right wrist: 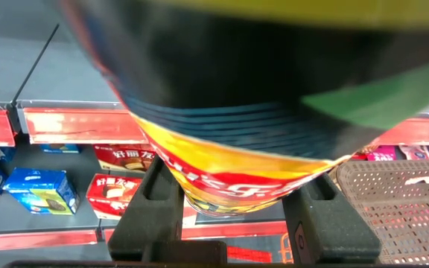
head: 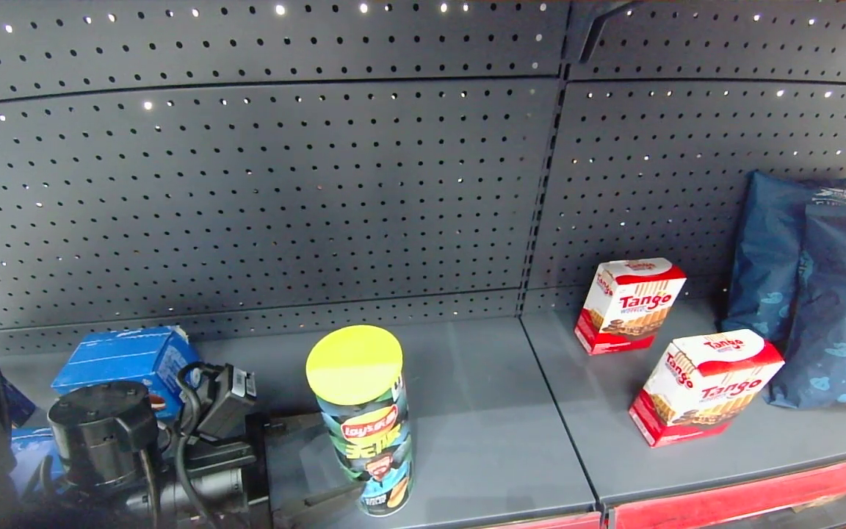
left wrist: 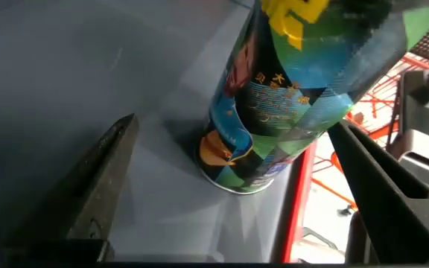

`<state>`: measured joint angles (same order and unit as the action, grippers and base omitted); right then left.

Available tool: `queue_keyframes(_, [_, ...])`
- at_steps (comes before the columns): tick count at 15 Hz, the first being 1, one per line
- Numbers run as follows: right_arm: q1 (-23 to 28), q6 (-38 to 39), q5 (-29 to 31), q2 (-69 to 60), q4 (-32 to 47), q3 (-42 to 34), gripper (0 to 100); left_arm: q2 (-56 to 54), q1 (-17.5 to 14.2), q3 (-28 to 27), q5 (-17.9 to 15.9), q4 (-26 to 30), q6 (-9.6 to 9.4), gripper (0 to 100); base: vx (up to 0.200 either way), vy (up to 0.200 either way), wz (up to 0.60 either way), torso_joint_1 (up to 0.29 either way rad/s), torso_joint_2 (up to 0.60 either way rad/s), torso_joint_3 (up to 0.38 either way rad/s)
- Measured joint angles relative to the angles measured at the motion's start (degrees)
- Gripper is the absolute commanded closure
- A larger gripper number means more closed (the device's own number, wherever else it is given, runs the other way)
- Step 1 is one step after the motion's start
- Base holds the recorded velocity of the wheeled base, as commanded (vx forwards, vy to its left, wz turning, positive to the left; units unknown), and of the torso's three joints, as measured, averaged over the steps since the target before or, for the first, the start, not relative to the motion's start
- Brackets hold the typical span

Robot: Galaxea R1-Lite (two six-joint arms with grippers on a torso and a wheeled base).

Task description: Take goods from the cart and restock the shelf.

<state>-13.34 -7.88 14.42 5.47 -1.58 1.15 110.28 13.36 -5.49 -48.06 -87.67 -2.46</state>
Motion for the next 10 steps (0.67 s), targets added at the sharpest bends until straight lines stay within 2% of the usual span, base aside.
queue_keyframes(6, [0.00,0.00,-0.04,0.00,-0.05,0.00,100,0.67,-0.28,-0.32,0.46,0.06,0.15,0,0.000,0.000,0.00,0.000,0.00,0.000])
queue_keyframes(10, [0.00,0.00,-0.06,0.00,-0.13,0.00,100,1.22,-0.38,-0.66,2.40,0.06,0.30,0,0.000,0.000,0.00,0.000,0.00,0.000])
